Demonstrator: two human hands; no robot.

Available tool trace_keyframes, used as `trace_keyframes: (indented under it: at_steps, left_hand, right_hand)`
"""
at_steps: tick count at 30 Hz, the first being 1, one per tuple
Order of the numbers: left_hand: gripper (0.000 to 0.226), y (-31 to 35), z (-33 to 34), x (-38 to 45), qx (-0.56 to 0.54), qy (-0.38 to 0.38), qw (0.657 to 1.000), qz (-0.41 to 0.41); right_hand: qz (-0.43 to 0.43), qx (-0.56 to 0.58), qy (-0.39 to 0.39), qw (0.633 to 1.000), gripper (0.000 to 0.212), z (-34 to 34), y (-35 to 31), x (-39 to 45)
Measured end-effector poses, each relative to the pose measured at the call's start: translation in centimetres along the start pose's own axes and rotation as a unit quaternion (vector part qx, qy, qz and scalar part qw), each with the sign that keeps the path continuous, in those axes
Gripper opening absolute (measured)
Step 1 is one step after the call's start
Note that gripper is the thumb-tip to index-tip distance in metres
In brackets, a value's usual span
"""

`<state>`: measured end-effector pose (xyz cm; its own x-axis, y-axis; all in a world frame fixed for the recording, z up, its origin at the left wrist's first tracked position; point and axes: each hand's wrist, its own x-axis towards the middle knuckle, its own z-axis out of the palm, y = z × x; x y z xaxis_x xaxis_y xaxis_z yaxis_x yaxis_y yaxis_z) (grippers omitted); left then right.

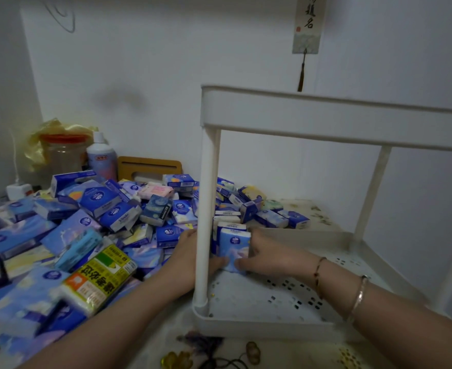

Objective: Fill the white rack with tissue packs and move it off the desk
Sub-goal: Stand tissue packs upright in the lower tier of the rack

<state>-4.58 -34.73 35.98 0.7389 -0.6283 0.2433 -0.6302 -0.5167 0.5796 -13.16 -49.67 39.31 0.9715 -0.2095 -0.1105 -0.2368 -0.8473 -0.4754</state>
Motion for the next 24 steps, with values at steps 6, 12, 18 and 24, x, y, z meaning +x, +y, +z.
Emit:
trace_keyframes:
  at_steps: [6,12,18,24]
  left_hand:
    - [0.044,-0.1,0.4,0.2,0.003,0.062,0.997,0.035]
    - [0.015,1.2,-2.5,-1.2,0.002,0.044,0.996,0.073]
    - [0.048,-0.6,-7.9,-2.9,0.118,-0.084,0.989,0.009]
    - [0.073,-1.2,-7.9,-5.3,0.339,-0.174,0.925,-0.003]
  right_hand:
    - [0.003,0.010,-0.014,1.000,0.029,1.4,-1.0,1.3]
    - [0.013,0.008,0.004,1.000,0.025,0.2,-0.9,0.0]
    - [0.011,0.060,0.083,0.995,0.042,-2.4,-1.3,-1.4]
    - [-0.033,0.105,0.167,0.980,0.038,-2.2,-1.9,-1.0]
